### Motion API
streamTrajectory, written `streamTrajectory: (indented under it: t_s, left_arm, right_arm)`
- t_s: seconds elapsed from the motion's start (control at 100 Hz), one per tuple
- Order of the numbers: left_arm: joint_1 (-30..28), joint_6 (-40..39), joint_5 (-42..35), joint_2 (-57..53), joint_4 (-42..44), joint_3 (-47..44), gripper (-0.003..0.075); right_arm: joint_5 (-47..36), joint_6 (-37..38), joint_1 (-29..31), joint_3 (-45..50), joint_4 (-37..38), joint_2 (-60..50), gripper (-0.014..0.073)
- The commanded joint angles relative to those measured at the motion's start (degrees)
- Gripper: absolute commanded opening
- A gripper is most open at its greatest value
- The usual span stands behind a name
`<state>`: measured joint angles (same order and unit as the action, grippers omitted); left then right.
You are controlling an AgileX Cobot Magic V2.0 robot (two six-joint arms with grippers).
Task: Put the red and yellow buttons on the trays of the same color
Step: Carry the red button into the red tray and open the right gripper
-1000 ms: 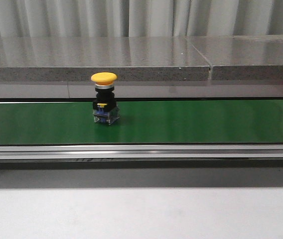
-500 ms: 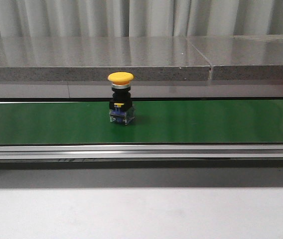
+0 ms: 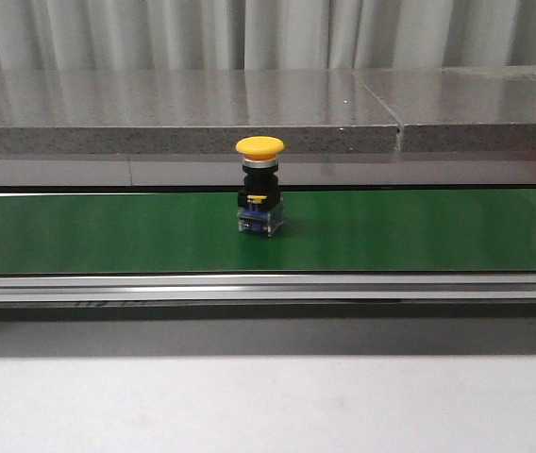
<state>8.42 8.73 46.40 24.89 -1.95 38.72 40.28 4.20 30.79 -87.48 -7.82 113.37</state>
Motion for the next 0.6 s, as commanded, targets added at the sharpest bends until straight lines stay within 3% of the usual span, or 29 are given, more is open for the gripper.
streamTrajectory:
  t_s: [0.0,0.17,0.34,0.39,0.59]
  left_arm:
    - [0.5,-0.2,-3.9,0.5,-0.4,1.5,-0.0021]
    - [0.5,-0.2,-3.9,0.5,-0.4,1.5,-0.0021]
    - [0.5,-0.2,-3.9,0.5,-0.4,1.5,-0.0021]
    - [0.5,-0.2,-3.9,0.5,-0.4,1.5,-0.0021]
    - [0.5,-0.2,-3.9,0.5,-0.4,1.5,-0.0020]
  right_arm:
    - [-2.8,0.1,0.6,-1.5,-0.5,-2.3,0.0164]
    - [-3.4,0.1,0.6,-1.5,-0.5,-1.5,0.0188]
    - [-4.2,0.1,0.6,-1.5,-1.6,-1.3,0.0484]
    - [-4.5,0.1,0.6,-1.5,-1.7,-1.3,0.0531]
    - [-4.5,0.1,0.6,-1.5,-1.7,-1.6,0.0521]
